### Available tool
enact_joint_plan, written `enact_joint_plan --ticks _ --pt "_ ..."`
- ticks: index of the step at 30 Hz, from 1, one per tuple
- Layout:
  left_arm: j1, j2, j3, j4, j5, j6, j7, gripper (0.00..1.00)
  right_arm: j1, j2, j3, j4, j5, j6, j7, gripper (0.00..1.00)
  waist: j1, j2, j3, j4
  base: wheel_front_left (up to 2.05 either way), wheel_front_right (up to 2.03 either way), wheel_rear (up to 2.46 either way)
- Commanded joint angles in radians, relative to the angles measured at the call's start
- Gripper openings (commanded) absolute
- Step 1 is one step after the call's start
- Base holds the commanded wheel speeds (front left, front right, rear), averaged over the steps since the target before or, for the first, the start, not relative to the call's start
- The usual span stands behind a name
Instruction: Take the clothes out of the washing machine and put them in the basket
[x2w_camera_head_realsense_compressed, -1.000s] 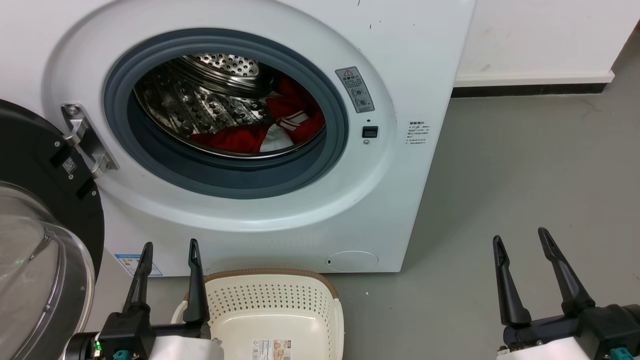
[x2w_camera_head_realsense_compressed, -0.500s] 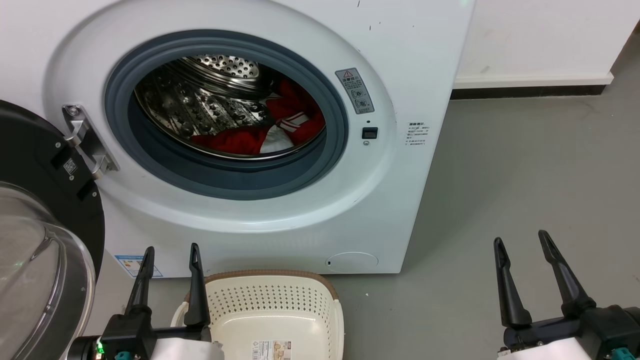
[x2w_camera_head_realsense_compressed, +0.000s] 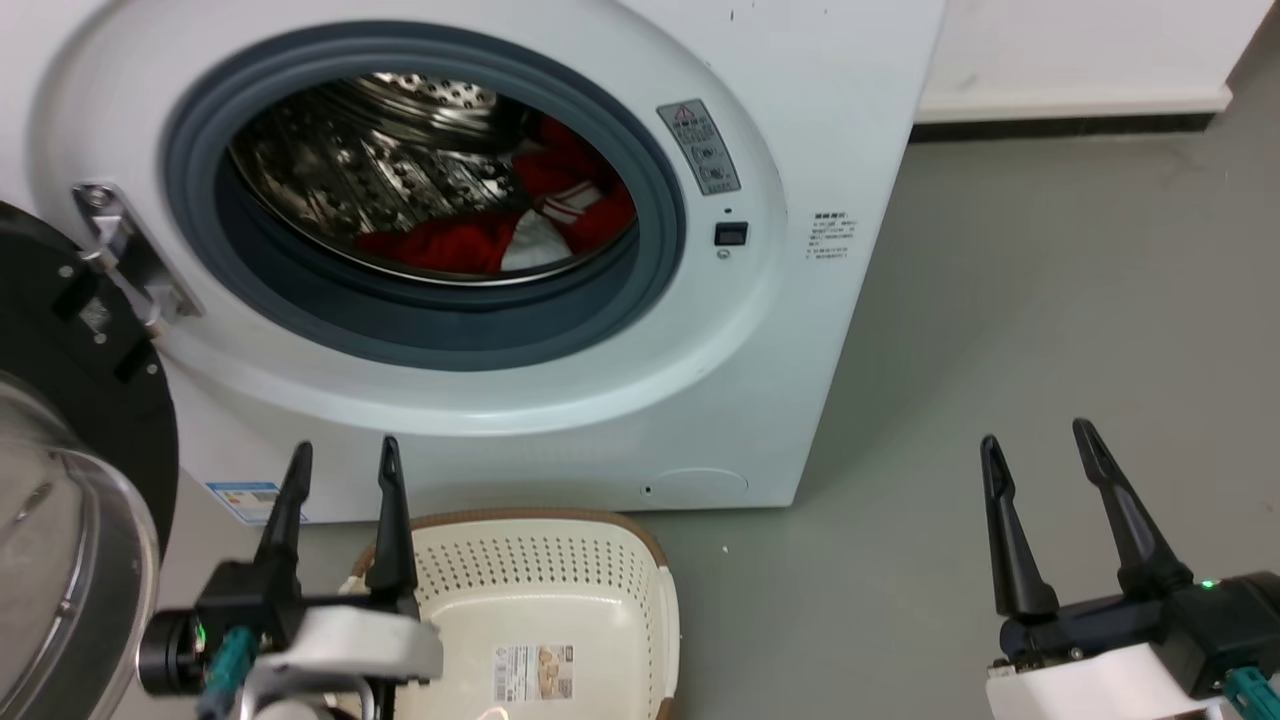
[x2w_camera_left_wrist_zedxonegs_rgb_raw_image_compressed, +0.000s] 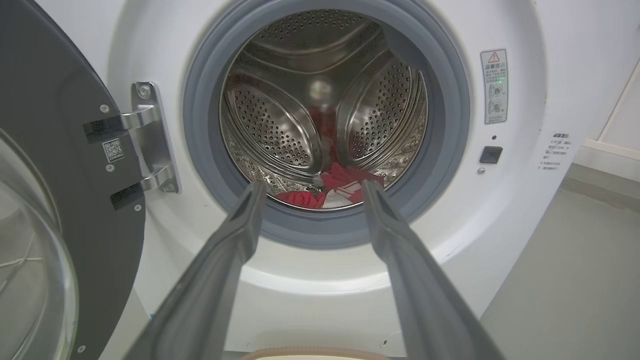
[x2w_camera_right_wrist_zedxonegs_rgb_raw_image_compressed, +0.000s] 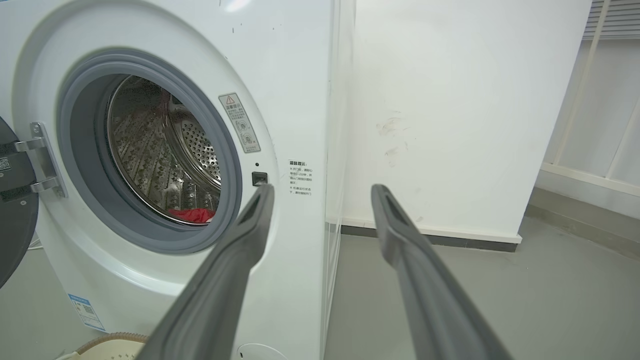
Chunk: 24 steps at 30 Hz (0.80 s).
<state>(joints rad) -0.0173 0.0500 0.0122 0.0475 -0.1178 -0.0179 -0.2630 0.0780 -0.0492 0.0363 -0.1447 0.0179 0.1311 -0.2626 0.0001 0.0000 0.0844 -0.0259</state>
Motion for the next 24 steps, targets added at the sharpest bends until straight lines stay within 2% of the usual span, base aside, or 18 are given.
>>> enact_joint_plan --ticks 1,4,10,16,24 --pt "-0.027 0.001 0.006 0.013 0.0 -0.009 -0.003 1.0 -0.015 -0.002 0.002 -0.005 0.002 -0.001 -0.004 1.0 -0.0001 0.0 0.024 -0.011 0.0 0.0 0.0" --pt "-0.105 0.004 0.036 0.076 0.011 -0.041 -0.003 1.0 -0.045 -0.002 0.007 -0.013 0.007 -0.001 -0.004 1.0 -0.0001 0.0 0.062 -0.03 0.0 0.0 0.0" --pt "-0.3 0.057 0.093 0.202 0.018 -0.08 -0.003 1.0 -0.089 -0.002 0.015 -0.029 0.019 -0.001 -0.003 1.0 -0.0001 0.0 0.154 -0.084 0.0 0.0 0.0" --pt "-0.529 0.16 0.092 0.364 0.037 -0.102 -0.003 1.0 -0.147 -0.001 0.018 -0.048 0.033 -0.001 -0.003 1.0 -0.0001 0.0 0.271 -0.149 0.0 0.0 0.0" --pt "-0.852 0.3 0.036 0.598 0.019 -0.11 0.021 1.0 -0.214 -0.001 0.017 -0.069 0.069 -0.001 -0.003 1.0 -0.0001 0.0 0.419 -0.224 0.0 0.0 0.0"
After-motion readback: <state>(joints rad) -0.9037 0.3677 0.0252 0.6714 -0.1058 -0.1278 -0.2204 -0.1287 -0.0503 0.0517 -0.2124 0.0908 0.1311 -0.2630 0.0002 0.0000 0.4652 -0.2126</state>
